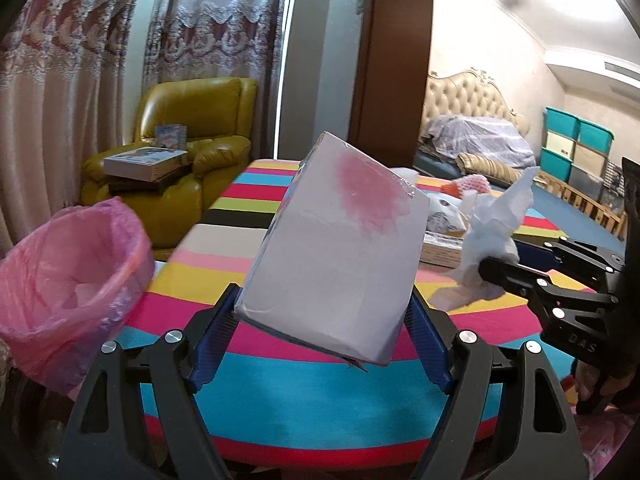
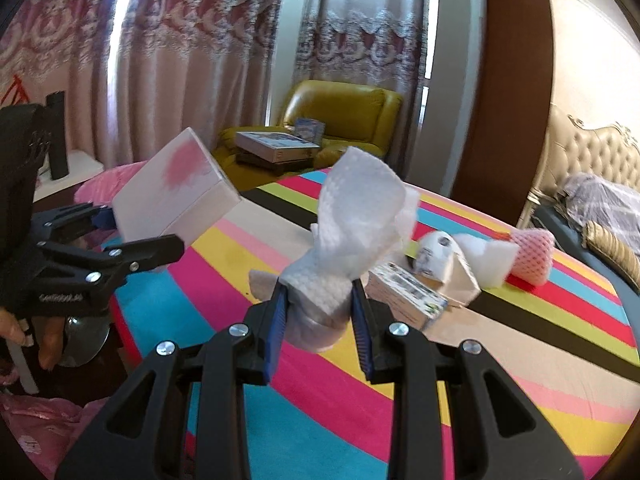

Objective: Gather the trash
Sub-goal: 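Carry the tissue box and tissue over the pink wastebasket, then open both tools to drop the items and return to the bed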

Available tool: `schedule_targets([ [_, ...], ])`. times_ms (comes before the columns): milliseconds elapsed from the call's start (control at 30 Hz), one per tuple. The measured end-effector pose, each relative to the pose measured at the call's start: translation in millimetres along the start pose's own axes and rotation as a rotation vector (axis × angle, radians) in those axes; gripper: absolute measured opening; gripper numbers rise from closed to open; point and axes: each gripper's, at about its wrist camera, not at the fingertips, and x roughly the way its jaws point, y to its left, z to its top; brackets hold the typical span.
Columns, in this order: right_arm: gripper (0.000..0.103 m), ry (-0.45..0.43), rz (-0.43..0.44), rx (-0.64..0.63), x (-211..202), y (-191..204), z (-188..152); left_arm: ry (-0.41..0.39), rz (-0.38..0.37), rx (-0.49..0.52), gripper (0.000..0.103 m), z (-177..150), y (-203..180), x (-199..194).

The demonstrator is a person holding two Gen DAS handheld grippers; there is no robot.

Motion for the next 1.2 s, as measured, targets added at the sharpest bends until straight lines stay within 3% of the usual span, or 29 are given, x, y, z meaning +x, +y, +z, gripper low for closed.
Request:
schedule_targets([
  [367, 0.030, 0.001, 0.157, -0.070, 19, 41, 38, -0.086, 0.135, -0.048, 0.075, 8, 52, -47],
  [767, 0.030, -0.036, 0.336, -0.247, 62, 129, 103, -0.094, 0.323, -0.126, 0.075, 15, 142, -69],
  [1033, 0.033, -0.027, 0.435, -0.272, 105, 171, 147, -0.049, 0.356, -0.227, 0.075, 15, 210, -56],
  [1200, 0.035, -0.020, 0.467, -0.283, 135, 189, 169, -0.036, 0.368, -0.233, 0.075, 14, 230, -48],
])
